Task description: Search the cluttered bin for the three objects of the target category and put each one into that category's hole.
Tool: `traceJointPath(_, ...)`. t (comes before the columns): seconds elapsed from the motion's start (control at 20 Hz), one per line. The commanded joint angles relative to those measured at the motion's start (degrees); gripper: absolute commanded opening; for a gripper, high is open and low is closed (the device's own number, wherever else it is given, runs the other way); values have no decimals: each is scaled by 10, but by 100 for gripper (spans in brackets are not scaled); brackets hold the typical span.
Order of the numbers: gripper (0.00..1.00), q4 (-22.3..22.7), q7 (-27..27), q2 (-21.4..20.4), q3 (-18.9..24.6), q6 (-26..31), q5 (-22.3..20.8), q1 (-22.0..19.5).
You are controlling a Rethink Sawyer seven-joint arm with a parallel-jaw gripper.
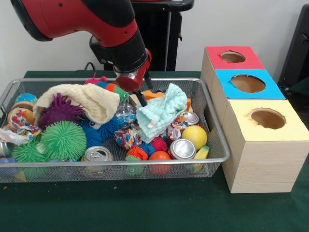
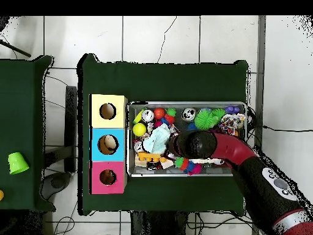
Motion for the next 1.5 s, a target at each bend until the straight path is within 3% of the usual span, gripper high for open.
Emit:
traceJointPath(0.05, 100, -87, -117, 40, 27, 76, -55, -16)
traceJointPath(0.85, 100, -130, -202, 66, 74, 145, -108, -64)
traceJointPath(1.5, 100, -165, -261, 54, 105, 242, -118, -68)
